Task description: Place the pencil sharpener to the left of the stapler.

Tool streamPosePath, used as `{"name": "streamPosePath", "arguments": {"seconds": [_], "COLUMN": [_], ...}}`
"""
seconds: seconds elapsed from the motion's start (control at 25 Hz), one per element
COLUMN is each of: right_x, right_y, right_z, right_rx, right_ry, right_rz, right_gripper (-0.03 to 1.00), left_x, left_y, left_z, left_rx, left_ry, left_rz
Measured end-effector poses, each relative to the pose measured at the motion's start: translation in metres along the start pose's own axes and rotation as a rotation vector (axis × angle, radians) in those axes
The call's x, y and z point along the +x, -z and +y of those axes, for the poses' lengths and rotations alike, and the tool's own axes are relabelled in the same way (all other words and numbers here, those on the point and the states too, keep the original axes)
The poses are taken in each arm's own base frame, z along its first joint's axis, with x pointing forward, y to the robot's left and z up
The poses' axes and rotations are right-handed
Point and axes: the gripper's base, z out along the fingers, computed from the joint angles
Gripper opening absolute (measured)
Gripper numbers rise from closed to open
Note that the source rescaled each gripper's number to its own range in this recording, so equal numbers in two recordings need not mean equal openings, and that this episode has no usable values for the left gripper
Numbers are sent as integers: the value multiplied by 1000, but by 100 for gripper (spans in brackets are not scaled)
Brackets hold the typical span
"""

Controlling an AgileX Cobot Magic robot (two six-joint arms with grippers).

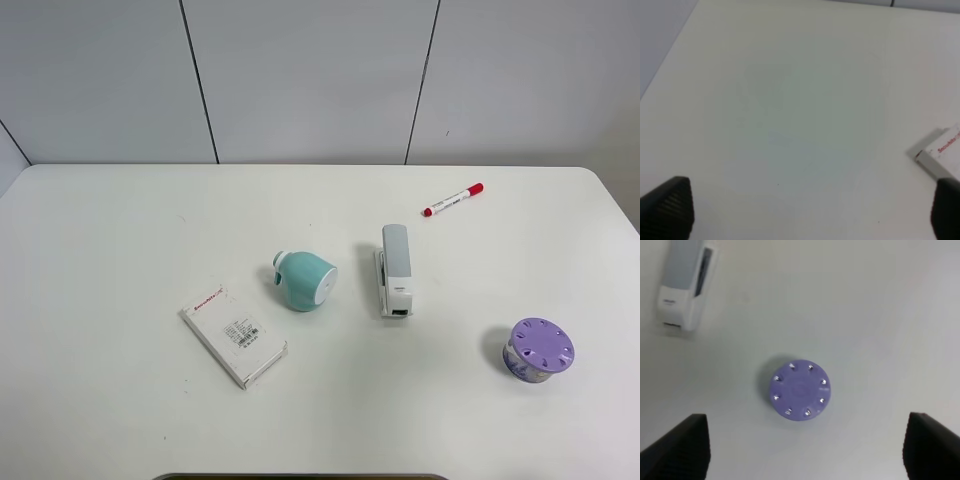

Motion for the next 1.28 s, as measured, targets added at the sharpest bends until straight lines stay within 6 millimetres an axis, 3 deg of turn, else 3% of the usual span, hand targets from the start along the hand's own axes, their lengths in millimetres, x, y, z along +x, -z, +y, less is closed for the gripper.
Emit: {"name": "streamPosePath", "arguments": {"seconds": [0.28, 0.64, 1.0, 1.28], "right_x": [49, 110, 120, 124], "right_y": [15, 9, 12, -1], "right_z": [-9, -4, -3, -2], "right_rx": [75, 180, 190, 182], "right_ry": [-129, -217, -228, -228], "right_rz": [-232, -421, -446, -396], "right_gripper": [34, 34, 34, 34], "left_x": [0, 0, 0, 0], "left_y": [0, 0, 0, 0], "left_z": [0, 0, 0, 0], "left_rx": [0, 0, 0, 0], "left_ry": [0, 0, 0, 0], "left_rz": [0, 0, 0, 0]}}
